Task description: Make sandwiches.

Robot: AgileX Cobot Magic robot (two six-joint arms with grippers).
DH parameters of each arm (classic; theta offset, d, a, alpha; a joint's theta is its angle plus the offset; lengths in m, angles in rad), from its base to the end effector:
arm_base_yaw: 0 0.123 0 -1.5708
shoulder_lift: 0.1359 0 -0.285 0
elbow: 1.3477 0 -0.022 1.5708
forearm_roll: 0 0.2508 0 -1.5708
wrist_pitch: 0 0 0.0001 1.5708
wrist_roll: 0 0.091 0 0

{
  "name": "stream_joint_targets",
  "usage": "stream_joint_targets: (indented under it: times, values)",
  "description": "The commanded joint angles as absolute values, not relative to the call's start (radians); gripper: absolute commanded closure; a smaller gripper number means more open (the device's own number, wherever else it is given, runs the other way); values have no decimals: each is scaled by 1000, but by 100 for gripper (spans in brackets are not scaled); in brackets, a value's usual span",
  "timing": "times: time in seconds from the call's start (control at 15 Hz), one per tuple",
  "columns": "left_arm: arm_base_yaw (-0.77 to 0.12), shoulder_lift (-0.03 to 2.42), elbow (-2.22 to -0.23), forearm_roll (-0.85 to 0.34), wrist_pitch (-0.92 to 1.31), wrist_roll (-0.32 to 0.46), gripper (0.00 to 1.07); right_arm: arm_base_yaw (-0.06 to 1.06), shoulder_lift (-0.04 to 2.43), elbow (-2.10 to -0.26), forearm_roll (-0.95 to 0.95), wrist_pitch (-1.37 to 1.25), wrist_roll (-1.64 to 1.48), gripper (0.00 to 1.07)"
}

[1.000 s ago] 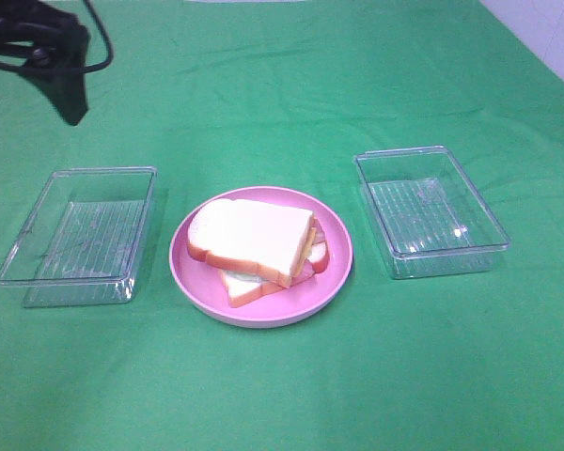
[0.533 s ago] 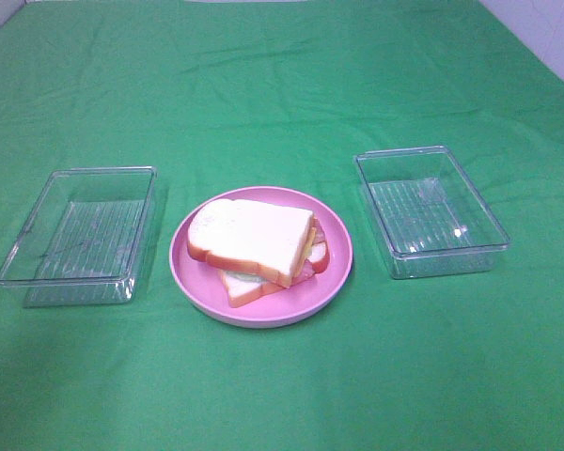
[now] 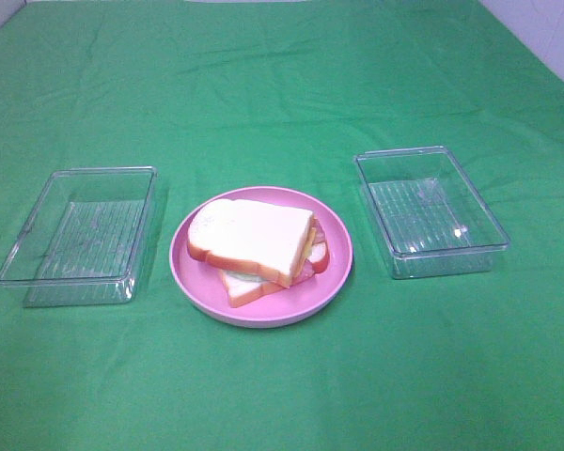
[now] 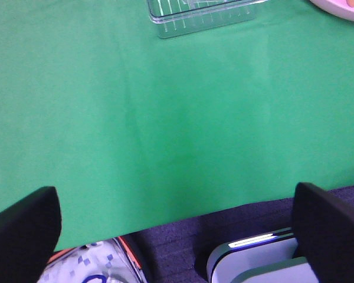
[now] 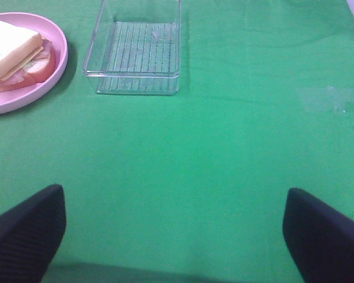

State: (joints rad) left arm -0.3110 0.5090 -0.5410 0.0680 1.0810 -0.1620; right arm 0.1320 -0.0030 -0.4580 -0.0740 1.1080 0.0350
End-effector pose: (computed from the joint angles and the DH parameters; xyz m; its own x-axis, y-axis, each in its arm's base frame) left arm 0.0689 -0.0164 0.2715 -0.8091 0.1242 -0.5744 0.1693 0.9852 -0.0255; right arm -0.0021 -0.0064 0.2620 -0.5256 -0.0679 -0.8480 -0.0747 0.9966 -0.0335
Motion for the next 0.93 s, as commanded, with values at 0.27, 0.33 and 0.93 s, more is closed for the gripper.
stream_joint_targets:
  times: [0.27,0.33,0.93]
  values:
    - [-312,367,-520,-84,1079,58,6,126,-34,-454,-69,1101,28,12]
    - [-312,367,-520,-81,1079,55,6,126,-34,-454,-69,1101,28,12]
    - [-103,132,-520,-80,1079,55,6,126,-34,-454,-69,1101,28,12]
